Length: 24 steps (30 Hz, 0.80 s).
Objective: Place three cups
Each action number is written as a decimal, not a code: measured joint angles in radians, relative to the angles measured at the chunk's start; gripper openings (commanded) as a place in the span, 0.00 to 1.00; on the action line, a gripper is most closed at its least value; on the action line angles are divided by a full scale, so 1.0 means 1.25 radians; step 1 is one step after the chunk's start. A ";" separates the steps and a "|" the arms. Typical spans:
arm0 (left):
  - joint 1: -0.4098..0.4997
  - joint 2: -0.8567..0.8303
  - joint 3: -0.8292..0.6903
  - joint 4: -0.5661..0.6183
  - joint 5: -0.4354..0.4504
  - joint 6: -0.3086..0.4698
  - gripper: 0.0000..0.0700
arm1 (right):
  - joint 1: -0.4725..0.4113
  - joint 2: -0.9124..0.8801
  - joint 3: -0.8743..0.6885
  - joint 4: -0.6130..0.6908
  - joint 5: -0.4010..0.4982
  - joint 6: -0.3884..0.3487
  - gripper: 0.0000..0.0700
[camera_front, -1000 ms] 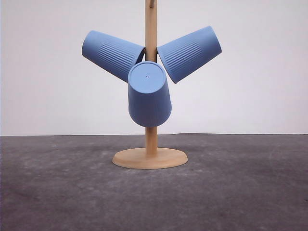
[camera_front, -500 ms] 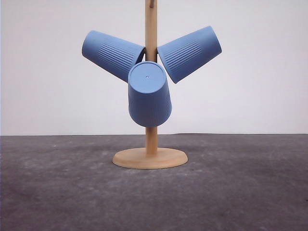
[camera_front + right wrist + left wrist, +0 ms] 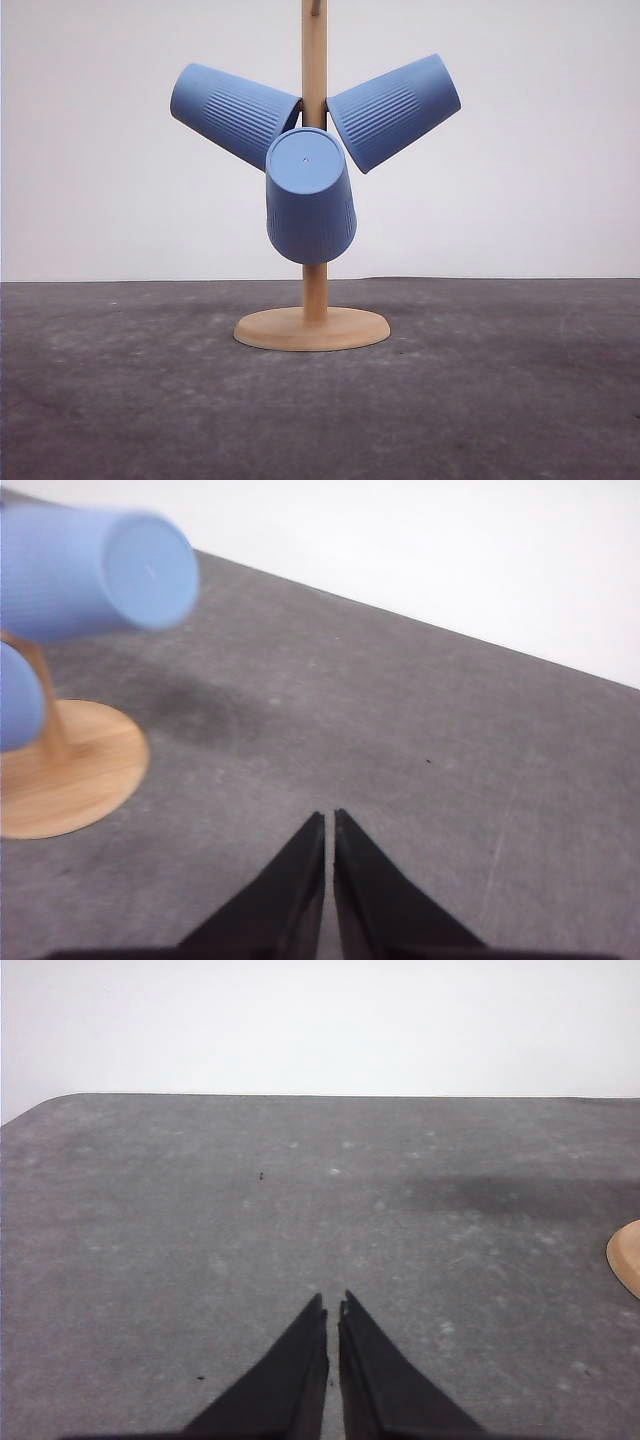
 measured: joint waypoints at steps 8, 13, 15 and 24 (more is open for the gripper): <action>0.000 0.000 0.000 0.000 0.000 0.000 0.00 | -0.073 -0.321 -0.412 0.244 0.060 0.101 0.02; 0.000 0.000 0.000 0.000 0.000 0.000 0.00 | -0.081 -0.427 -0.523 0.258 0.061 0.155 0.02; 0.000 0.000 0.000 0.000 0.000 0.000 0.00 | -0.080 -0.449 -0.526 0.240 0.060 0.168 0.02; 0.000 0.000 0.000 0.000 0.000 0.000 0.00 | -0.080 -0.469 -0.526 0.243 0.061 0.178 0.02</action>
